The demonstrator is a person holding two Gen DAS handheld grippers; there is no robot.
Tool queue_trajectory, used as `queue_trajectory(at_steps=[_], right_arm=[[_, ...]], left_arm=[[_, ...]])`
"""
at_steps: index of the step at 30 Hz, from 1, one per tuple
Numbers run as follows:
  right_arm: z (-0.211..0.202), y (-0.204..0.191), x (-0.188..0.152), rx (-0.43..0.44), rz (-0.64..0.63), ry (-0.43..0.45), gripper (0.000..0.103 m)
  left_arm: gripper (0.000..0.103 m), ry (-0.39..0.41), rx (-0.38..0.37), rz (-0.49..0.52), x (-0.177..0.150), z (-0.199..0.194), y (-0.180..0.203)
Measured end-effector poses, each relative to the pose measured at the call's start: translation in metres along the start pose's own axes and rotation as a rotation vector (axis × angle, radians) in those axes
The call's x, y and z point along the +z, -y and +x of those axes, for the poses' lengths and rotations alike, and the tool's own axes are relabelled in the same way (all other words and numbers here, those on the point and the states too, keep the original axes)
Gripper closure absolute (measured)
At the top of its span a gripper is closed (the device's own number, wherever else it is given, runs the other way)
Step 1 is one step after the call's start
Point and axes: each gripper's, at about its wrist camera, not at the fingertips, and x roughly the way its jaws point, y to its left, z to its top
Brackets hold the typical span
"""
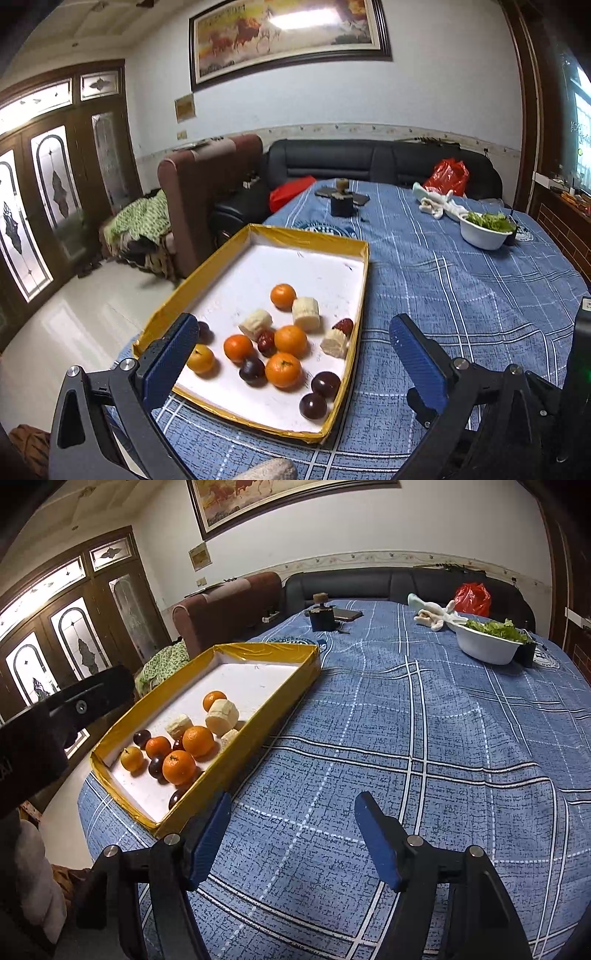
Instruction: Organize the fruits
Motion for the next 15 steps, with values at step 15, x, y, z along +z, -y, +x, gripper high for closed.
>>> queue_trajectory(at_steps=[15], right_arm=[[0.011,-0.005,-0.002,-0.005,-0.022,-0.033,0.026]], left_arm=[[0.0,-0.085,-0.029,-0.03,-0.006,0.02,-0.006]])
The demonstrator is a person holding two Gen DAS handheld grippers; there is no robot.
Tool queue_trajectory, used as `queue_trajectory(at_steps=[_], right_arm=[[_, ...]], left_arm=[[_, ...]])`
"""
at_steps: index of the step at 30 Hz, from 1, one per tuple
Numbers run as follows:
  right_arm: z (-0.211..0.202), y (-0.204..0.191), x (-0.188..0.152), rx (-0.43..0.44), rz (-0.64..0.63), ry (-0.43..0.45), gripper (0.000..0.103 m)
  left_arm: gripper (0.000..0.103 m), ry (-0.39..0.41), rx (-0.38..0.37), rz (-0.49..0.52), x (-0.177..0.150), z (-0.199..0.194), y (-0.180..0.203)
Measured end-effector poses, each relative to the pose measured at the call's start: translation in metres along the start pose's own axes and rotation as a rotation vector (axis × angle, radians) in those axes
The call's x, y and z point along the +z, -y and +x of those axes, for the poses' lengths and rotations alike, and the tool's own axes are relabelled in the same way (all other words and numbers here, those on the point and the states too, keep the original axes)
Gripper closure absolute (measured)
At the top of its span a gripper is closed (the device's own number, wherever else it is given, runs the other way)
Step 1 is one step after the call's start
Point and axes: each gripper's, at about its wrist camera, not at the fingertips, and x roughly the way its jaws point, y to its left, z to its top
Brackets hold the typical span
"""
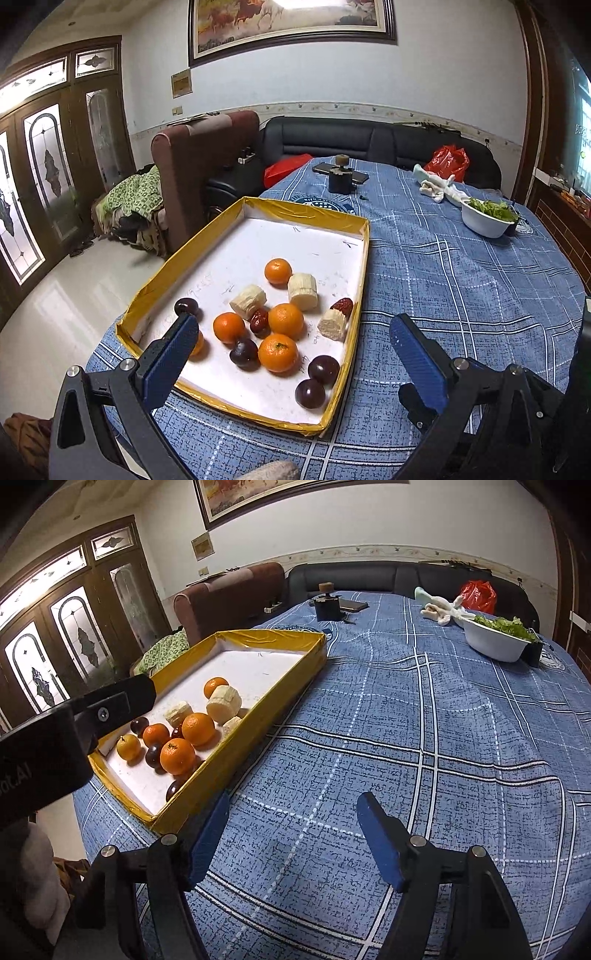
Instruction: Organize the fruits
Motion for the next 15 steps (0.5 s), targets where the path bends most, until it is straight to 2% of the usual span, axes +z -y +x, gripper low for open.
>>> queue_trajectory(at_steps=[15], right_arm=[[0.0011,-0.0045,-0.0019,-0.004,-0.02,-0.01,0.026]], left_arm=[[0.0,-0.049,-0.027,-0.007,-0.0008,0.007,-0.0007]])
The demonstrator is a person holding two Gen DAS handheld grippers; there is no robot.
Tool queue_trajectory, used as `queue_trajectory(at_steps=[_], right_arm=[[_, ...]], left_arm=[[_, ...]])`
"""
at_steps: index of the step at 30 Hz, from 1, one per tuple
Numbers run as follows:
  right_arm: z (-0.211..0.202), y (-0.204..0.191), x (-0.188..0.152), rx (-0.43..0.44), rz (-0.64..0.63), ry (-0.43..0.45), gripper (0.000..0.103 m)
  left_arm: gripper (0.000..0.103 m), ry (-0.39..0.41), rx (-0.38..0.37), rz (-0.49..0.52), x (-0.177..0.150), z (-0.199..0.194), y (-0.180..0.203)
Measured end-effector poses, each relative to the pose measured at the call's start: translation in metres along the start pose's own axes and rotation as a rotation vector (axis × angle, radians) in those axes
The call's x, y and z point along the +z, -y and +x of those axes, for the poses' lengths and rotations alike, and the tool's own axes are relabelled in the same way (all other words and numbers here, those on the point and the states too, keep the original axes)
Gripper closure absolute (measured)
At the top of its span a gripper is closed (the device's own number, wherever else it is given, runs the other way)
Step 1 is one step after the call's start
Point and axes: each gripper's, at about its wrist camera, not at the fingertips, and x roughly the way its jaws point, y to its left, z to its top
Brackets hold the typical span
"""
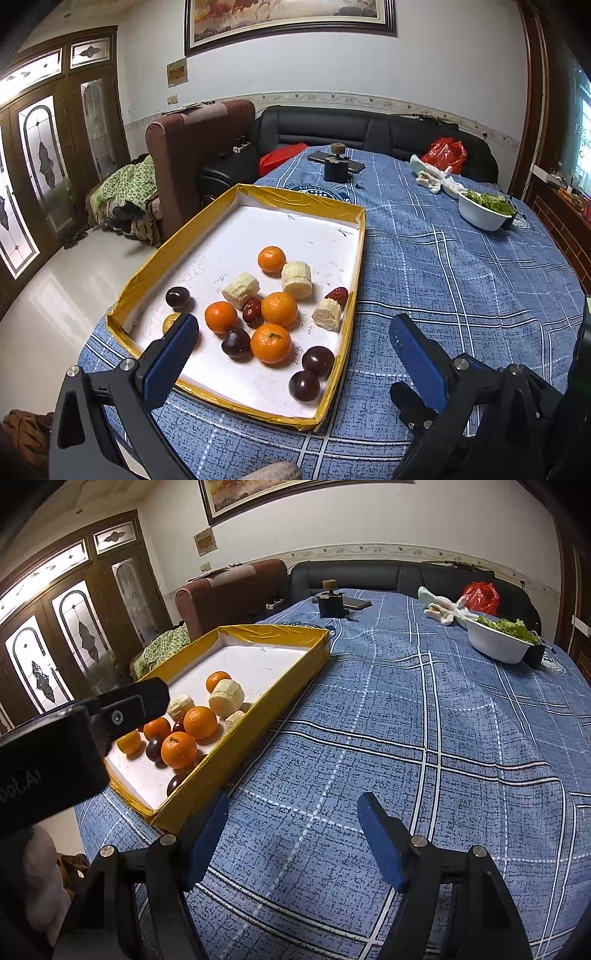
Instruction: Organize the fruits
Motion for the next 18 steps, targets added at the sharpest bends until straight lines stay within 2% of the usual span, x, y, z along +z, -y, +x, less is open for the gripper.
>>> queue_trajectory(at_steps=[18], right_arm=[[0.0042,-0.008,0.0016,0.0,-0.034,-0.011,0.025]], left_arm=[[0.0,-0.01,-0.019,-0.036,-0.0021,0.0035,-0.0069]])
